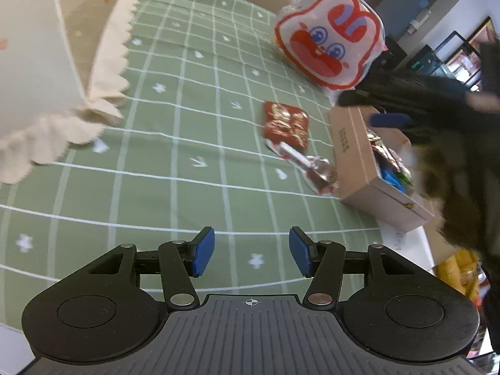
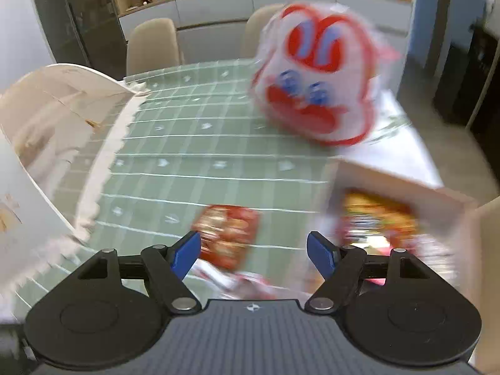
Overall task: Organize snacks
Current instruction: 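Grasp the red quail eggs packet on the table with the right tool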
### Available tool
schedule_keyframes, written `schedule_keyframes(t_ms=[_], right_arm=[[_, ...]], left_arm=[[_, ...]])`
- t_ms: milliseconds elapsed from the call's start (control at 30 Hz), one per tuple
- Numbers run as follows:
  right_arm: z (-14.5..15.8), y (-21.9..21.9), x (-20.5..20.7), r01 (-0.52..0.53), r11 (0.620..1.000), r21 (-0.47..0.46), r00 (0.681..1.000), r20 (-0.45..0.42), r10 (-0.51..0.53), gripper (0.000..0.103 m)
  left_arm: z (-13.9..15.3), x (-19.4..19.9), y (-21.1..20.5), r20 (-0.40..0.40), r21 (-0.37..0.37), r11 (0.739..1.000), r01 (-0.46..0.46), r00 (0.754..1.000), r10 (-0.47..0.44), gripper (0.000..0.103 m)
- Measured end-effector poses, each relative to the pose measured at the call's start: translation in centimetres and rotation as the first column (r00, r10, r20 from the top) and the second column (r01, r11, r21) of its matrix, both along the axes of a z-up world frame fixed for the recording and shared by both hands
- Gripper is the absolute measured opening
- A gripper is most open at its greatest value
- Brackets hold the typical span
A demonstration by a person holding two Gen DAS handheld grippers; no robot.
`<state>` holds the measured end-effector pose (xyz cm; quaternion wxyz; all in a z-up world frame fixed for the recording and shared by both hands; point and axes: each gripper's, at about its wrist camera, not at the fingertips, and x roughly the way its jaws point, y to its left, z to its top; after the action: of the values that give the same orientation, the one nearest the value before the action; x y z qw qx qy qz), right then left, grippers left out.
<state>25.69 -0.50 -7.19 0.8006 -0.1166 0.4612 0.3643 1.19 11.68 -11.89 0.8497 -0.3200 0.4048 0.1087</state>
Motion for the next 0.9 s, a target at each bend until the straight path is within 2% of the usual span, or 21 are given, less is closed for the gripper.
schedule_keyframes(t_ms=[167,333,367,400,467,600,767,833,900], right_arm=[[-4.3,5.4,1.1,0.108,0.992,-0.057,0.989,-0.098,-0.113,0.076],[-8.0,8.0,1.4,0.175,0.965,-0.193,0.981,-0.055,-0.188,0.076],[-8.3,8.1,1.2,0.172,0.965,-0.198,0.982,-0.042,-0.184,0.077],[-8.3,8.1,0.9,0.162,0.967,-0.195,0.985,-0.03,-0.171,0.073],[-8.1,7.8,0.3,0.127,0.974,-0.19,0.99,-0.037,-0.137,0.071],[-6.4,5.4,-2.0,0.058,0.988,-0.143,0.997,-0.037,-0.064,0.069],[-2.7,-0.6,-7.3,-0.079,0.994,-0.078,0.997,-0.019,0.078,0.07],[-2.0,-3.6,-9.2,-0.106,0.991,-0.082,0.994,-0.002,0.106,0.07],[-2.0,-6.8,-10.9,-0.11,0.987,-0.116,0.991,0.058,0.117,0.071]], left_arm=[[0.6,-2.5,1.8,-0.015,0.042,0.999,-0.032,0.999,0.032,0.058],[0.4,-4.4,3.5,-0.055,0.067,0.995,-0.07,0.996,0.073,0.058],[0.3,-4.6,3.8,-0.062,0.067,0.995,-0.076,0.995,0.08,0.058],[0.2,-4.7,4.0,-0.068,0.068,0.995,-0.079,0.994,0.084,0.058],[0.2,-4.8,4.2,-0.073,0.069,0.995,-0.077,0.994,0.082,0.058],[0.0,-4.1,4.0,-0.083,0.062,0.996,-0.057,0.995,0.063,0.058],[-0.5,-2.4,2.7,-0.107,0.038,0.999,-0.029,0.994,0.033,0.058],[-0.5,-1.3,2.0,-0.107,0.023,1.0,-0.014,0.994,0.016,0.051],[-0.4,0.5,1.1,-0.1,0.001,1.0,0.021,0.995,-0.021,0.043]])
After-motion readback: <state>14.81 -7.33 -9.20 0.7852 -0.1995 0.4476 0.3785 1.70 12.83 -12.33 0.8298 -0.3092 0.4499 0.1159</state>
